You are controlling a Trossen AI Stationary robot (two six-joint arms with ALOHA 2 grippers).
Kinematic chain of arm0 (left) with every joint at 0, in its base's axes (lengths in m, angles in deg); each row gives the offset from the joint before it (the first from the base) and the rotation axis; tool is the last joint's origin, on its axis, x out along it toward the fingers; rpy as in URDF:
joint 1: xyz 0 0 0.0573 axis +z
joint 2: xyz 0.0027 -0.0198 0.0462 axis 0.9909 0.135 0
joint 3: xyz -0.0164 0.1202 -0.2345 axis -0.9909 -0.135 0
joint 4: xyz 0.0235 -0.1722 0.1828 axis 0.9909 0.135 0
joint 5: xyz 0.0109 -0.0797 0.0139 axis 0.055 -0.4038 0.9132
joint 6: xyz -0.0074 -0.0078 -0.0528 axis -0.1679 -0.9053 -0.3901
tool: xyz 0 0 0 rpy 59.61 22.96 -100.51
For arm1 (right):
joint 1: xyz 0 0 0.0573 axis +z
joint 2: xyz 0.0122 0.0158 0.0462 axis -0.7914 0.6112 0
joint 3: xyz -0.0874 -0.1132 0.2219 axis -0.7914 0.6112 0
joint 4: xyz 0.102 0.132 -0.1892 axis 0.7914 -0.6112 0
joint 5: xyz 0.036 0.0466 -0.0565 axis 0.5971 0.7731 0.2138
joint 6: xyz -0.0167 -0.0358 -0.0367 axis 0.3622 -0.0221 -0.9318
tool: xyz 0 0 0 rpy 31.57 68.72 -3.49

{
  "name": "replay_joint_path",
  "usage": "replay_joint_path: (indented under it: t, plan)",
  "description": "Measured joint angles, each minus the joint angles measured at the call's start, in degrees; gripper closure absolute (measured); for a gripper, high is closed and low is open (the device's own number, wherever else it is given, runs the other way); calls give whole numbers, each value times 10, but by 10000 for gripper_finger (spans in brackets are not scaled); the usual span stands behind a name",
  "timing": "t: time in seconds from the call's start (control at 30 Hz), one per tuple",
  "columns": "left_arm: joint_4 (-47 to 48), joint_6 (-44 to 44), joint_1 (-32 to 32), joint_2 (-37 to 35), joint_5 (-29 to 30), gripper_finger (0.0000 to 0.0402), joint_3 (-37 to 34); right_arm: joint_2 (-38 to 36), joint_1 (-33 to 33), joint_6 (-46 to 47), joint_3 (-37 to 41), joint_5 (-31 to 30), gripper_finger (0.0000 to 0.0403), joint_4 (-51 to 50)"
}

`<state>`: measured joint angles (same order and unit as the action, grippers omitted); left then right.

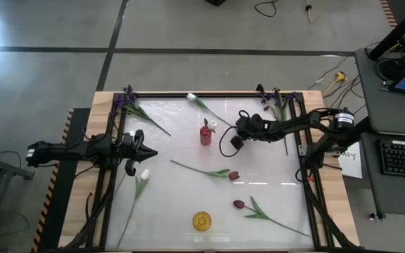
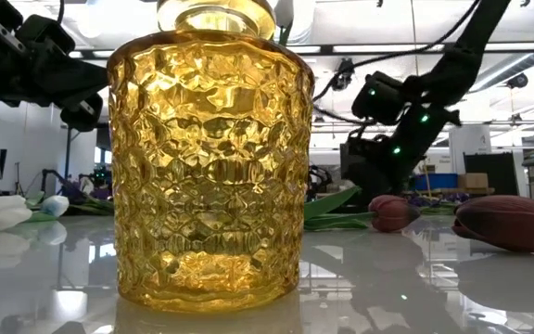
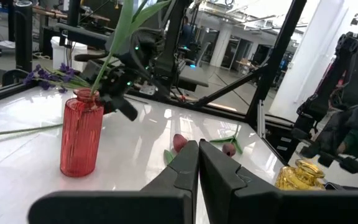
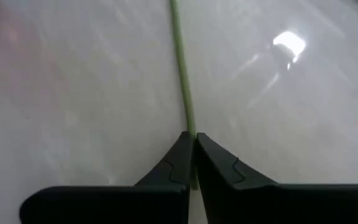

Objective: Sort flowers into vase by color
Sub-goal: Put the top center white tulip into the red vase

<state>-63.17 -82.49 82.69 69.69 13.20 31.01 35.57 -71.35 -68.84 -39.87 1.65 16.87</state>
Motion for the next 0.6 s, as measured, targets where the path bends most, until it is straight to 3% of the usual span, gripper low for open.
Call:
replay_joint_path:
  t: [0.17,0.33,0.47,0.6]
  plan:
    - [0,0,0,0,0,402,0,-99,38,66,2,33,392,-166]
    - [0,0,0,0,0,402,0,-210,92,146,8,122,392,-368]
    - [0,0,0,0,0,402,0,-270,144,208,7,159,391,-466]
    - [0,0,0,0,0,402,0,-290,182,241,9,160,367,-481]
